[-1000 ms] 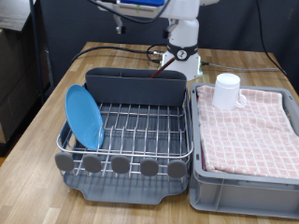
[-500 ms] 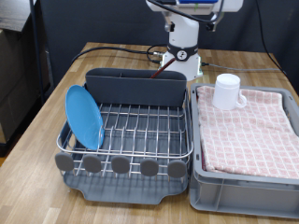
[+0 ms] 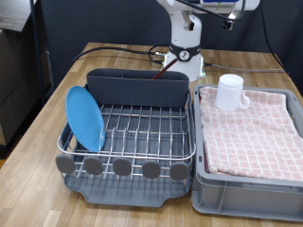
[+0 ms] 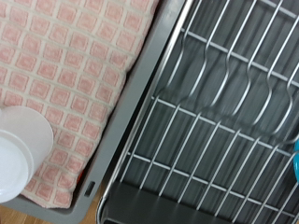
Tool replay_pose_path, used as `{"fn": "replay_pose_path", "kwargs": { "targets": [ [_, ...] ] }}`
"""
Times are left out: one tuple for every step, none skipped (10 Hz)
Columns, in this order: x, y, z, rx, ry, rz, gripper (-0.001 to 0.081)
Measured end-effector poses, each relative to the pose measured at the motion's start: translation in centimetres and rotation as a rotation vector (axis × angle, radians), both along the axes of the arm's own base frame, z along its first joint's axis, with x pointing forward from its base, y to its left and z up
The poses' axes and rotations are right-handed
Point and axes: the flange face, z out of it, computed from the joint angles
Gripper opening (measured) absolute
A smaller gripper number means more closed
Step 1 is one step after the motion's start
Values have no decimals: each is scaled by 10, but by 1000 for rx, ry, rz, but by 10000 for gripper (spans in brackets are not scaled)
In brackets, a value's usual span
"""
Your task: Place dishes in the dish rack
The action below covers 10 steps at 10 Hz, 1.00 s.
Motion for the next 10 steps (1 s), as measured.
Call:
{"fn": "replay_pose_path", "kwargs": {
  "targets": [
    [1,12,6,-3,-15,13,803],
    [0,27,12,-7,-20,18,803],
    [-3,44,17,-4,-19,20,803],
    [-6,62,21,-3,-14,18,803],
    [-10,78,24,-2,-13,12,803],
    [-13,93,26,0,-7,1,803],
    [-16,106,26,3,2,-11,803],
    [-19,117,24,5,16,-19,803],
    [-22,125,20,-1,40,-19,803],
    [-24,133,15,-9,52,-9,803]
  ]
}}
